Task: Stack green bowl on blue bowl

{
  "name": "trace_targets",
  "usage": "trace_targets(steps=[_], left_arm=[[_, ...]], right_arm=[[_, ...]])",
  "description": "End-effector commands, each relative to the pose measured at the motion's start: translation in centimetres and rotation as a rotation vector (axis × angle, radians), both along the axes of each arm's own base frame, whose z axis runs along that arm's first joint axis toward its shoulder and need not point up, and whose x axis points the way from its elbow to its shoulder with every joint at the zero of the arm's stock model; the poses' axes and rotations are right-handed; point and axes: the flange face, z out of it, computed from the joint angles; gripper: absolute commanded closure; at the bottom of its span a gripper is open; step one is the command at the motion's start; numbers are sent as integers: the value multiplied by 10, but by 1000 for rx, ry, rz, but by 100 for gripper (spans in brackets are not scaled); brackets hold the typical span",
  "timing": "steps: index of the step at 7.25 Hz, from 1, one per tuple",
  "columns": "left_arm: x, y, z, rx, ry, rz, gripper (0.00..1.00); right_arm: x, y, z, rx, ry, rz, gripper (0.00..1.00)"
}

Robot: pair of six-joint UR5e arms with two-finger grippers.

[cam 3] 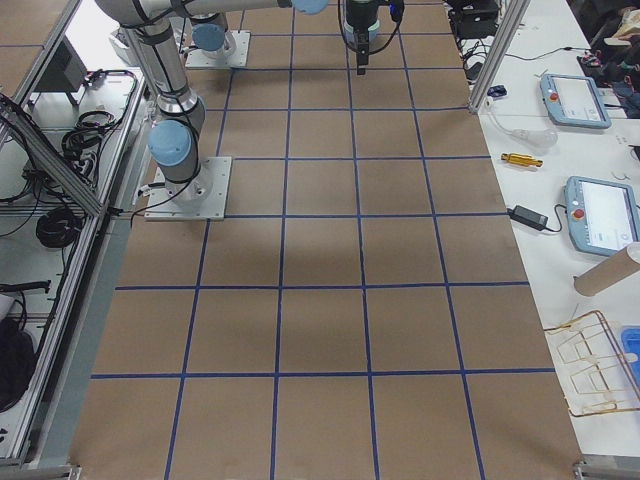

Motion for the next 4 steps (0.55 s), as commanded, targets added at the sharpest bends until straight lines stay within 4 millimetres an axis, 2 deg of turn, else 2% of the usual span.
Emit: trace_targets(steps=[1, 4], left_arm=[[-56, 9, 0, -10, 38, 275, 0], [-56, 8, 1, -9, 58, 317, 0]], right_arm=[[0, 0, 0, 0, 0, 0, 0], [0, -1, -1, 1, 0, 0, 0]])
